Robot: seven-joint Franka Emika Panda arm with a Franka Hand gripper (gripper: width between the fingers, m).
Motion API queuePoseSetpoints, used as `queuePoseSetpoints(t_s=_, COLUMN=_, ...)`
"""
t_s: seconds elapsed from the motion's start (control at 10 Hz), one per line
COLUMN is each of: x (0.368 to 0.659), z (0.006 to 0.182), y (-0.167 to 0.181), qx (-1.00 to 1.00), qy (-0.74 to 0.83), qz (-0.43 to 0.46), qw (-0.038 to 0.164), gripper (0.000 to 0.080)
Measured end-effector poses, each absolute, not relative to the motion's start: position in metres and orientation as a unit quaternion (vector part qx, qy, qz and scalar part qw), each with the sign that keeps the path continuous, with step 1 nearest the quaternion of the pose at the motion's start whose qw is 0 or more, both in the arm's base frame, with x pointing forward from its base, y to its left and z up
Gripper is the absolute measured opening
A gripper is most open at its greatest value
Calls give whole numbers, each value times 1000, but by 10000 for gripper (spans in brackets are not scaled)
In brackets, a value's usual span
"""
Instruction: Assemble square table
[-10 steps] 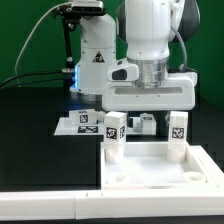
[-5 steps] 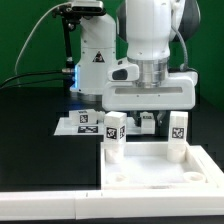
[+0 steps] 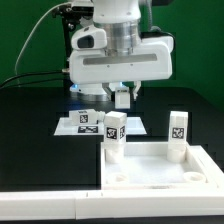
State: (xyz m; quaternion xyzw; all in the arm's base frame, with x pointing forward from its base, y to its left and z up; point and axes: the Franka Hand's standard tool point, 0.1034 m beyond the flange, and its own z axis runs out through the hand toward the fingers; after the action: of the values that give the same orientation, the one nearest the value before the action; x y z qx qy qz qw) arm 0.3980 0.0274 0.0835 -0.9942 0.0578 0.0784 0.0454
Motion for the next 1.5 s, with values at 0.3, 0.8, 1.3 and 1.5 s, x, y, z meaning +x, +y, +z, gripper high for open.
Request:
queuePoseSetpoints(t_s=0.3, x=397, z=79, y=29, qx=-994, qy=55, qz=83, qw=44, gripper=285)
queuePoseSetpoints(t_s=0.8, x=426, z=40, y=-88, qx=-995, qy=-53, qz=71, qw=46, gripper=285)
queuePoseSetpoints(t_s=1.3, x=426, z=32, y=-98, qx=-995, qy=-46, qz=75, qw=46, gripper=285)
queuePoseSetpoints(t_s=1.5, x=421, z=13, y=-138, qx=-997, qy=10, qz=71, qw=32, gripper=285)
